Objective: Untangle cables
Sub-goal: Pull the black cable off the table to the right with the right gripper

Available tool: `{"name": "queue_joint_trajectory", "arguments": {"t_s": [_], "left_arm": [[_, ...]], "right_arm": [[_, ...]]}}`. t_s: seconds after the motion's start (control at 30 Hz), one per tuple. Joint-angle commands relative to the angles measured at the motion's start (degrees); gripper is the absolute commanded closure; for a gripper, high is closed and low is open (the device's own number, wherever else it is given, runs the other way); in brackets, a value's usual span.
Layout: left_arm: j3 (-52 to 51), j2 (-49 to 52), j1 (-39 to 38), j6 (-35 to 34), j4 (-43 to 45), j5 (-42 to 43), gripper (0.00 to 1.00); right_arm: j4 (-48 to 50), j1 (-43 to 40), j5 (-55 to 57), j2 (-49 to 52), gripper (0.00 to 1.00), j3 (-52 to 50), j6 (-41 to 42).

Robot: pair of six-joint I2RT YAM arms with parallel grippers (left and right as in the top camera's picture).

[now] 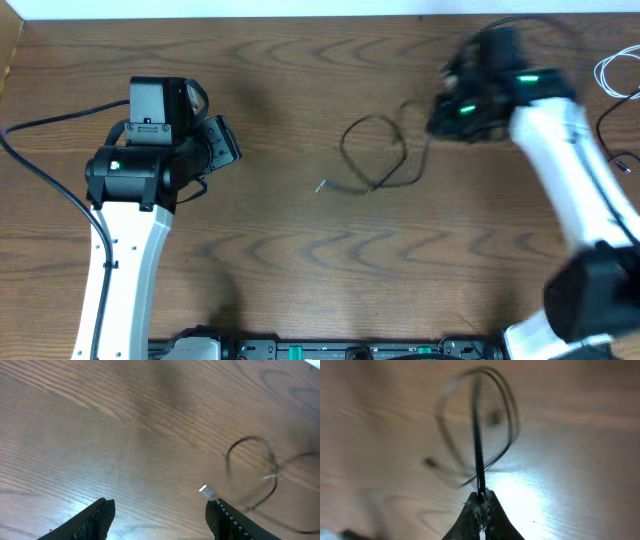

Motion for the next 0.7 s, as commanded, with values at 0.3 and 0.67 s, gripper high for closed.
{"name": "queue_joint_trajectory", "arguments": {"t_s": [0.3, 0.67], "left_arm": [[0.4, -0.3, 0.3, 0.7, 0.2, 0.1, 0.36], [0.4, -0.3, 0.3, 0.7, 1.2, 0.1, 0.36]], "right_arm": [[6.6, -27.1, -12.7, -4.1, 0.99, 11.3, 6.2], [7.7, -38.7, 4.7, -4.0, 0.99, 26.6, 6.6]]}}
